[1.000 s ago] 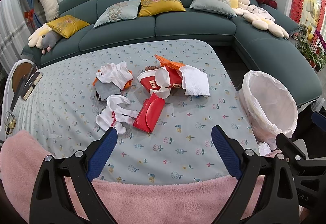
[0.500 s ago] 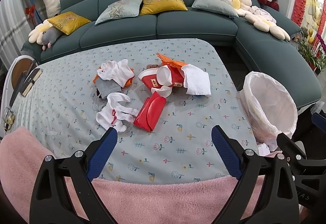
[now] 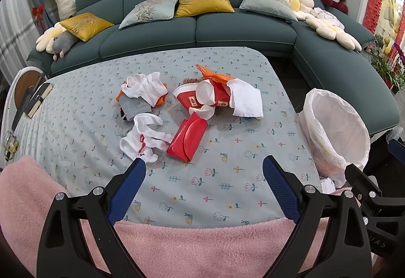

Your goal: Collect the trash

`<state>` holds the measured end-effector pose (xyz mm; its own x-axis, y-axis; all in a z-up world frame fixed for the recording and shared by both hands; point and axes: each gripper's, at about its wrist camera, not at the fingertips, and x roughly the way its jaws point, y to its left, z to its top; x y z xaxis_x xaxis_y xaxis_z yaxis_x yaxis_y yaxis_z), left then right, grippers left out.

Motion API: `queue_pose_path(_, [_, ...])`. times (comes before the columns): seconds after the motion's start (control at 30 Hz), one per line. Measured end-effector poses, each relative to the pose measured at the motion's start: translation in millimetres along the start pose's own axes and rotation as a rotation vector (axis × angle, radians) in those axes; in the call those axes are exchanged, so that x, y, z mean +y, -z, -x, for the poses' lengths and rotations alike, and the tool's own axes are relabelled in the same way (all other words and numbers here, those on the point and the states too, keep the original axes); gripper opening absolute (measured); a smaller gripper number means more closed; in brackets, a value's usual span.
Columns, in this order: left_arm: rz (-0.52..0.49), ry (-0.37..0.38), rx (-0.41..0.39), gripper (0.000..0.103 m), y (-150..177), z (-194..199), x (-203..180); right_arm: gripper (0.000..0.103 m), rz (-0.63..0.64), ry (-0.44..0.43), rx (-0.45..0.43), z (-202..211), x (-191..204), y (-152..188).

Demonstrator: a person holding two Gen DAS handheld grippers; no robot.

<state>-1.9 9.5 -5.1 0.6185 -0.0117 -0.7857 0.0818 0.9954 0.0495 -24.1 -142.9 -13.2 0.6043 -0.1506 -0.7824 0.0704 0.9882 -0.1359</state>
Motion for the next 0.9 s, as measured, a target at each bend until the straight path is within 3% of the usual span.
queue_pose_path(0.9, [0.005, 0.005, 0.003, 0.089, 1.2, -0.2, 1.2, 0.096, -0.009, 0.017, 0.001, 0.4, -0.3, -4.9])
